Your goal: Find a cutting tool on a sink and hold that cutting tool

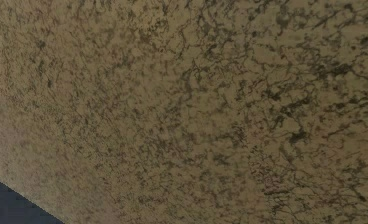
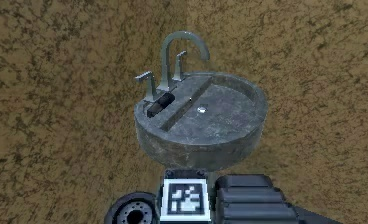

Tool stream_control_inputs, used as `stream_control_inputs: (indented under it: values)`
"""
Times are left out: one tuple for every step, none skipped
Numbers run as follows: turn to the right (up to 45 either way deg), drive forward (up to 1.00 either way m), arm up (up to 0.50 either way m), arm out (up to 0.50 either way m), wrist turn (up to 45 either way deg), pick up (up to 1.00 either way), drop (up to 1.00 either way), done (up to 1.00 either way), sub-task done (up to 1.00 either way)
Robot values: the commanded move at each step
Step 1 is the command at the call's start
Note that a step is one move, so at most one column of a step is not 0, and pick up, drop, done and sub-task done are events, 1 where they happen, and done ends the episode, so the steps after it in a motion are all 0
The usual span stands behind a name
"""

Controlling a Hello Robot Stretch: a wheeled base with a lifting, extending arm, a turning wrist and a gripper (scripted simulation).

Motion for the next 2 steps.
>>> stream_control_inputs:
  values:
    - [0.0,0.00,0.00,0.48,0.0,0.00,0.00,0.00,0.00]
    - [0.0,0.00,0.00,0.00,45.0,0.00,0.00,0.00,0.00]
